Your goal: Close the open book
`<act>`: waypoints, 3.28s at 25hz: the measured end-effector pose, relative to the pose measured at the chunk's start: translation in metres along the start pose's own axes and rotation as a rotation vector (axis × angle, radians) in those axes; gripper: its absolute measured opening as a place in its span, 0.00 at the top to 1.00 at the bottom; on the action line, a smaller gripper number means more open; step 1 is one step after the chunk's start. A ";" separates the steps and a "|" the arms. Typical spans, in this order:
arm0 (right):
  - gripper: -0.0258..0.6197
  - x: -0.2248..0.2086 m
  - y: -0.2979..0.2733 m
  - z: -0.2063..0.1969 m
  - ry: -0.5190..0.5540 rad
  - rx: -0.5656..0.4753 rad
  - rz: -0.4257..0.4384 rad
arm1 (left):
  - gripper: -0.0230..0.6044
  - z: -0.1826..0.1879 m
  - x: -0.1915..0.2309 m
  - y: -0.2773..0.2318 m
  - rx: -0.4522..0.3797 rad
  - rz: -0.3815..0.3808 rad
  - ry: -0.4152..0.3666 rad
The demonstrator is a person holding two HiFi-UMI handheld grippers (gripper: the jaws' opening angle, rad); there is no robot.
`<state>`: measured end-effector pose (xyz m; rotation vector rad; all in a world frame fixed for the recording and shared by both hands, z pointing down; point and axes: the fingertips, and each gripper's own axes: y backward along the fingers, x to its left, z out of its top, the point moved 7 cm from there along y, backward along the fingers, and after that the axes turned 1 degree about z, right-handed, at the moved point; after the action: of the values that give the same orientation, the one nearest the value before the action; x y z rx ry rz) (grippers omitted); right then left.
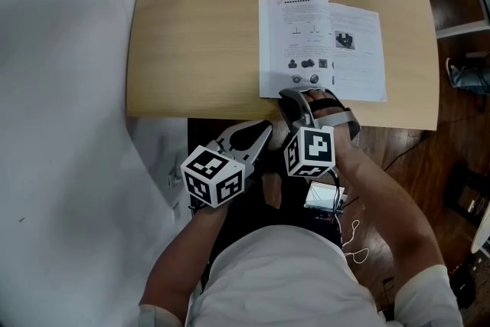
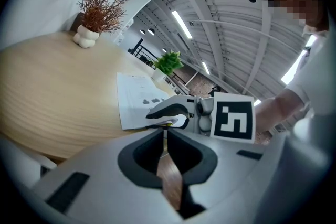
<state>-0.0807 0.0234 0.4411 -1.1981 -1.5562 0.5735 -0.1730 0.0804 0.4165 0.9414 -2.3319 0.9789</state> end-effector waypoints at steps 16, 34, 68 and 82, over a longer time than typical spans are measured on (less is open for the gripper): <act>0.96 -0.003 -0.003 0.004 -0.063 0.009 -0.023 | 0.96 -0.003 0.003 -0.002 -0.002 -0.005 0.028; 0.84 -0.004 -0.001 -0.001 -0.016 0.023 -0.026 | 0.96 0.000 0.005 -0.008 -0.006 -0.013 0.029; 0.96 -0.012 0.034 0.001 -0.212 -0.126 -0.199 | 0.96 0.031 0.038 -0.032 -0.088 -0.041 0.236; 0.84 0.006 0.008 -0.012 -0.002 -0.011 -0.112 | 0.96 0.026 0.043 -0.033 -0.062 -0.021 0.236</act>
<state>-0.0667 0.0291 0.4412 -1.1114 -1.6190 0.4934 -0.1808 0.0257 0.4402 0.7790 -2.1388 0.9491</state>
